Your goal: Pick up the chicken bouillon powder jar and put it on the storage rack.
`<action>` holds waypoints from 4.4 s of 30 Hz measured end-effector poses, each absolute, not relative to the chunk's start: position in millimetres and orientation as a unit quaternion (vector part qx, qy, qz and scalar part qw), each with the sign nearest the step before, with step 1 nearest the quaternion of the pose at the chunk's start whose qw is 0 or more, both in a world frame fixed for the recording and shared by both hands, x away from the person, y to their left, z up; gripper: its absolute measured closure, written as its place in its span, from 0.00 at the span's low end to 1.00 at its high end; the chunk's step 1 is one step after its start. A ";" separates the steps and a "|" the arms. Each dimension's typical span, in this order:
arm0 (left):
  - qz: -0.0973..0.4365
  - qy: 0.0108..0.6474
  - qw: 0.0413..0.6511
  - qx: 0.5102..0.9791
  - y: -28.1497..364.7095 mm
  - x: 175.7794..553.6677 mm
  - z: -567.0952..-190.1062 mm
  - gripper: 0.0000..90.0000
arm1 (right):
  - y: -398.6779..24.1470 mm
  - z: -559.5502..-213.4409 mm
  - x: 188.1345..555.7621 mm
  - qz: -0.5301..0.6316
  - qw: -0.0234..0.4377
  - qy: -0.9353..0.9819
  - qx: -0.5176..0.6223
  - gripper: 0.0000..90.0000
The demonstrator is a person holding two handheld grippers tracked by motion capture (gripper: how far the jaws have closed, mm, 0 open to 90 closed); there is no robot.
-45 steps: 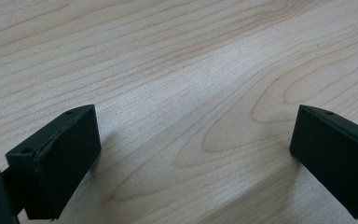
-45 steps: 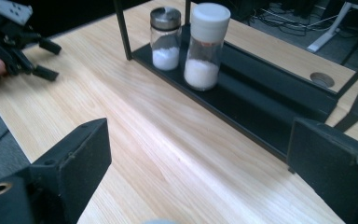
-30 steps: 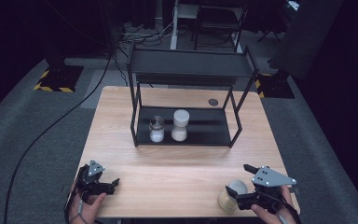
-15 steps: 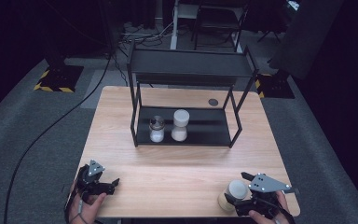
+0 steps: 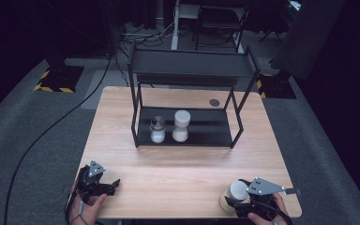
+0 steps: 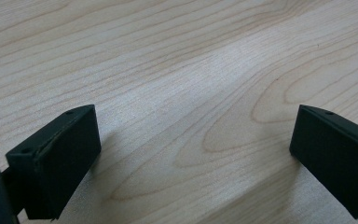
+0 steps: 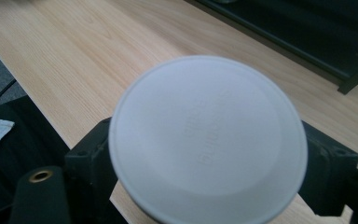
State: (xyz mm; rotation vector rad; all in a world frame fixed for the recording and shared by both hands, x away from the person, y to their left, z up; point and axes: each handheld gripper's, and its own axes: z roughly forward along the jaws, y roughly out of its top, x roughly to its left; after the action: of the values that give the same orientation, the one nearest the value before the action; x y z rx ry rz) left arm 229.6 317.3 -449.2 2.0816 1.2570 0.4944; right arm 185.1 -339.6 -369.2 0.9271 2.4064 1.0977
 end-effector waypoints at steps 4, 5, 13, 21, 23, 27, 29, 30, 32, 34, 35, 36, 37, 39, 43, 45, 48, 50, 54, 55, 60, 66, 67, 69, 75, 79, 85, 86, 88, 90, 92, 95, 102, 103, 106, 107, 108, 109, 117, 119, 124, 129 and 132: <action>0.188 0.479 0.324 0.794 317.3 229.6 -449.2 0.01 | -341.5 -370.4 186.0 0.391 0.166 0.846 0.323 0.34; 0.188 0.479 0.324 0.794 317.4 229.6 -449.3 0.01 | -342.2 -370.4 186.3 0.393 0.165 0.846 0.321 0.36; 0.189 0.481 0.326 0.792 317.2 229.5 -449.8 0.01 | -341.8 -367.0 187.9 0.398 0.161 0.844 0.320 0.37; 0.189 0.481 0.325 0.792 316.9 229.4 -449.6 0.01 | -341.7 -355.7 196.4 0.399 0.163 0.847 0.311 0.37; 0.189 0.481 0.325 0.792 316.8 229.4 -449.6 0.01 | -340.8 -350.8 197.7 0.399 0.172 0.847 0.306 0.36; 0.189 0.481 0.325 0.792 316.8 229.4 -449.6 0.01 | -343.9 -339.8 206.4 0.405 0.167 0.846 0.303 0.36; 0.189 0.481 0.325 0.792 316.8 229.4 -449.6 0.01 | -343.8 -334.9 211.6 0.406 0.163 0.847 0.300 0.36; 0.189 0.481 0.325 0.792 316.8 229.4 -449.6 0.01 | -343.7 -333.0 214.1 0.407 0.164 0.848 0.299 0.36; 0.189 0.481 0.325 0.792 316.8 229.4 -449.5 0.01 | -342.5 -329.2 217.9 0.406 0.166 0.849 0.296 0.36; 0.189 0.481 0.325 0.792 316.8 229.4 -449.6 0.01 | -342.1 -327.1 219.8 0.406 0.167 0.849 0.295 0.36; 0.189 0.481 0.325 0.792 316.8 229.4 -449.6 0.01 | -341.7 -324.9 221.8 0.406 0.168 0.849 0.294 0.36; 0.189 0.482 0.325 0.792 316.7 229.4 -449.6 0.01 | -341.4 -322.1 224.8 0.408 0.167 0.848 0.293 0.36; 0.189 0.482 0.325 0.792 316.7 229.4 -449.6 0.01 | -341.4 -318.3 229.7 0.411 0.166 0.847 0.292 0.36; 0.189 0.482 0.325 0.792 316.7 229.4 -449.6 0.01 | -341.3 -316.7 231.8 0.412 0.165 0.847 0.293 0.36; 0.189 0.482 0.325 0.791 316.5 229.4 -449.6 0.01 | -340.3 -307.3 247.0 0.417 0.163 0.844 0.294 0.36; 0.190 0.482 0.325 0.791 316.4 229.4 -449.5 0.01 | -339.6 -304.7 250.7 0.418 0.163 0.844 0.295 0.36; 0.190 0.483 0.325 0.790 316.2 229.6 -449.7 0.01 | -337.9 -296.3 262.1 0.419 0.164 0.843 0.295 0.36; 0.190 0.483 0.325 0.790 316.2 229.6 -449.8 0.01 | -337.0 -292.6 266.8 0.420 0.166 0.842 0.295 0.36; 0.190 0.483 0.325 0.790 316.1 229.6 -449.7 0.01 | -335.5 -285.4 277.3 0.422 0.168 0.841 0.295 0.36; 0.190 0.483 0.325 0.790 316.1 229.6 -449.7 0.01 | -335.0 -283.5 280.2 0.423 0.168 0.840 0.296 0.36; 0.190 0.483 0.325 0.790 316.1 229.6 -449.7 0.01 | -330.0 -273.7 293.2 0.419 0.174 0.841 0.294 0.36; 0.190 0.483 0.325 0.790 316.2 229.6 -449.7 0.01 | -323.7 -264.4 307.0 0.415 0.183 0.841 0.294 0.36; 0.190 0.484 0.325 0.790 316.2 229.6 -449.8 0.01 | -322.9 -263.1 309.6 0.415 0.184 0.841 0.294 0.36; 0.190 0.483 0.325 0.790 316.2 229.6 -449.7 0.01 | -321.4 -259.9 315.5 0.414 0.183 0.841 0.296 0.36; 0.190 0.483 0.325 0.790 316.2 229.6 -449.7 0.01 | -315.1 -253.9 331.3 0.409 0.188 0.841 0.300 0.36; 0.190 0.483 0.325 0.790 316.2 229.6 -449.7 0.01 | -308.9 -252.3 341.1 0.405 0.194 0.842 0.300 0.36; 0.190 0.483 0.325 0.790 316.3 229.6 -449.7 0.01 | -299.6 -254.6 358.4 0.401 0.194 0.843 0.301 0.36; 0.190 0.483 0.325 0.791 316.3 229.7 -449.7 0.01 | -297.8 -255.5 361.7 0.400 0.193 0.843 0.304 0.36; 0.190 0.483 0.325 0.790 316.3 229.7 -449.7 0.01 | -294.0 -258.0 368.4 0.398 0.191 0.843 0.307 0.36; 0.190 0.483 0.325 0.790 316.3 229.7 -449.7 0.01 | -288.4 -260.9 374.4 0.393 0.193 0.844 0.310 0.36; 0.190 0.483 0.325 0.790 316.3 229.7 -449.7 0.01 | -283.0 -264.6 380.3 0.389 0.194 0.844 0.313 0.36; 0.190 0.483 0.325 0.791 316.3 229.7 -449.7 0.01 | -277.4 -270.8 389.4 0.387 0.191 0.844 0.319 0.36; 0.190 0.483 0.325 0.791 316.4 229.7 -449.7 0.01 | -266.8 -284.8 405.0 0.383 0.191 0.839 0.335 0.36; 0.190 0.483 0.325 0.791 316.4 229.7 -449.7 0.01 | -265.5 -286.6 407.1 0.383 0.191 0.839 0.336 0.36; 0.190 0.483 0.325 0.791 316.4 229.8 -449.7 0.01 | -261.2 -291.1 411.9 0.381 0.192 0.838 0.339 0.36; 0.190 0.483 0.325 0.791 316.4 229.8 -449.6 0.01 | -260.1 -292.9 413.4 0.381 0.193 0.838 0.339 0.36; 0.190 0.483 0.325 0.791 316.4 229.8 -449.7 0.01 | -258.3 -295.7 415.6 0.380 0.193 0.838 0.342 0.36; 0.190 0.483 0.325 0.791 316.4 229.8 -449.7 0.01 | -257.3 -297.0 416.8 0.379 0.192 0.838 0.343 0.36; 0.190 0.482 0.325 0.791 316.6 229.9 -449.7 0.01 | -250.9 -314.0 426.9 0.373 0.185 0.836 0.356 0.36; 0.189 0.482 0.325 0.791 316.6 230.0 -449.7 0.01 | -249.7 -317.4 428.4 0.373 0.186 0.836 0.356 0.36; 0.189 0.482 0.325 0.791 316.6 230.0 -449.7 0.01 | -245.8 -324.1 431.3 0.368 0.183 0.839 0.357 0.36; 0.189 0.482 0.325 0.791 316.6 230.0 -449.7 0.01 | -243.3 -329.5 433.5 0.368 0.178 0.838 0.360 0.36; 0.189 0.482 0.325 0.791 316.6 230.0 -449.7 0.01 | -243.6 -331.9 434.8 0.370 0.176 0.838 0.361 0.36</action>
State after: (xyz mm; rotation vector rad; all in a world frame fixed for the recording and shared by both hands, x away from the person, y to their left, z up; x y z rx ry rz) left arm 230.0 316.6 -449.7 2.0740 1.2643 0.4967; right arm 434.8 -243.6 -331.9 1.0215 2.3721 1.0467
